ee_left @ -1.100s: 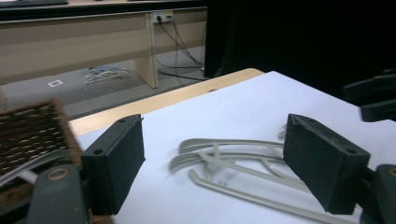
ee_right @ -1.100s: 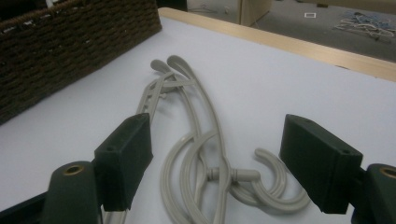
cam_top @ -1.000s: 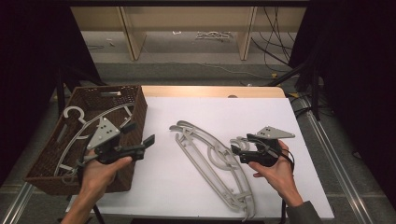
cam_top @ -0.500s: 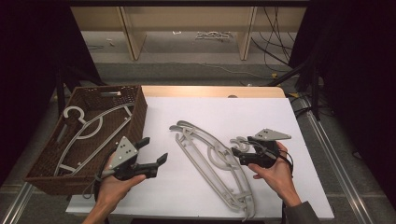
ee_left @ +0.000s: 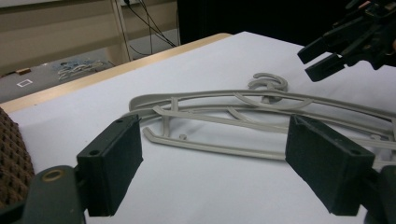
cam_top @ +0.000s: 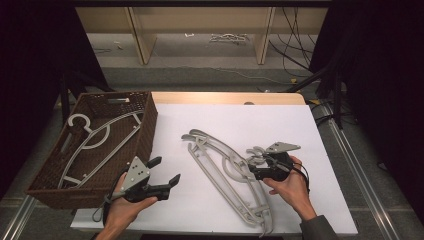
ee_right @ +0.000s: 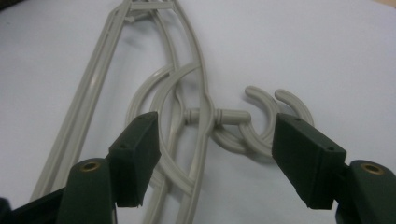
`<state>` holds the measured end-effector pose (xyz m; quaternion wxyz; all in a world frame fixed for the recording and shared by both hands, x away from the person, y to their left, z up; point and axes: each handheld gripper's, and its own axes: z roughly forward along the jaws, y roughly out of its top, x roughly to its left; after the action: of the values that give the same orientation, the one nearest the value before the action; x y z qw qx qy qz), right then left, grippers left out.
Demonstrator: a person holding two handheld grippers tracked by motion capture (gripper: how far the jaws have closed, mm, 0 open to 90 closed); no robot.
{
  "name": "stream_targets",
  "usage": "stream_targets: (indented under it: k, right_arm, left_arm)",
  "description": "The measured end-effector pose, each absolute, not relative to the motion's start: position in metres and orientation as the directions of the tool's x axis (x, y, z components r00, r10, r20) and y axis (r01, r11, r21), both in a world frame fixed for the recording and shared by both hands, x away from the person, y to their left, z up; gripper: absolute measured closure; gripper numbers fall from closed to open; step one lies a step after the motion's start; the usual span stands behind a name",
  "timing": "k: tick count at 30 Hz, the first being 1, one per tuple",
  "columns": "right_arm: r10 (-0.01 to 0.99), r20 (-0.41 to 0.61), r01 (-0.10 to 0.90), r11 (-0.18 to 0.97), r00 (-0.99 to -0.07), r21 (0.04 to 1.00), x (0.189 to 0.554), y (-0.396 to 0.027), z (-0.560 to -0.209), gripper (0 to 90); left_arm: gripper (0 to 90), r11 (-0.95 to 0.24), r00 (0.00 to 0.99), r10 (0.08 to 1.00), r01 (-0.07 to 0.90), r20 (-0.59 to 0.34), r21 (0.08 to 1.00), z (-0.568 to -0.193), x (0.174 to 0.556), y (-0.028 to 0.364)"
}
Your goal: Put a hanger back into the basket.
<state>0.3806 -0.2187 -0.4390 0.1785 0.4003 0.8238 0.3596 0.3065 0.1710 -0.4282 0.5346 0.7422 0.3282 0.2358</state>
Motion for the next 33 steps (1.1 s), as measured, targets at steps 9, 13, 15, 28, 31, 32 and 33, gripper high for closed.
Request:
stream_targets:
  k: [9, 13, 15, 28, 31, 32, 33]
  right_arm:
    - [0.781, -0.011, 0.576, 0.469, -0.624, 0.67, 0.39, -0.206, -0.452, 41.8]
    - [0.791, 0.0, 0.605, 0.467, -0.612, 0.645, 0.394, -0.204, -0.457, 47.0]
    - [0.8, 0.002, 0.618, 0.463, -0.6, 0.636, 0.397, -0.203, -0.461, 51.6]
    - [0.792, 0.037, 0.659, 0.48, -0.609, 0.579, 0.408, -0.198, -0.475, 65.1]
    - [0.791, 0.035, 0.655, 0.481, -0.611, 0.583, 0.409, -0.198, -0.475, 67.5]
    - [0.795, 0.035, 0.662, 0.479, -0.606, 0.577, 0.41, -0.198, -0.475, 71.0]
    - [0.801, 0.027, 0.659, 0.474, -0.599, 0.584, 0.41, -0.198, -0.476, 73.0]
  left_arm:
    - [18.8, -0.23, 0.676, 0.737, 0.243, 0.006, 0.942, -0.432, 0.307, 0.168]
    - [18.8, -0.232, 0.682, 0.731, 0.243, 0.004, 0.942, -0.433, 0.307, 0.168]
    - [18.8, -0.229, 0.684, 0.73, 0.241, 0.003, 0.943, -0.434, 0.308, 0.167]
    - [19.2, -0.257, 0.697, 0.717, 0.243, 0.016, 0.935, -0.436, 0.31, 0.165]
    - [19.4, -0.259, 0.698, 0.716, 0.249, 0.013, 0.933, -0.436, 0.31, 0.165]
    - [19.5, -0.262, 0.702, 0.712, 0.244, 0.016, 0.934, -0.437, 0.311, 0.165]
    - [19.6, -0.268, 0.7, 0.714, 0.249, 0.019, 0.931, -0.437, 0.311, 0.165]
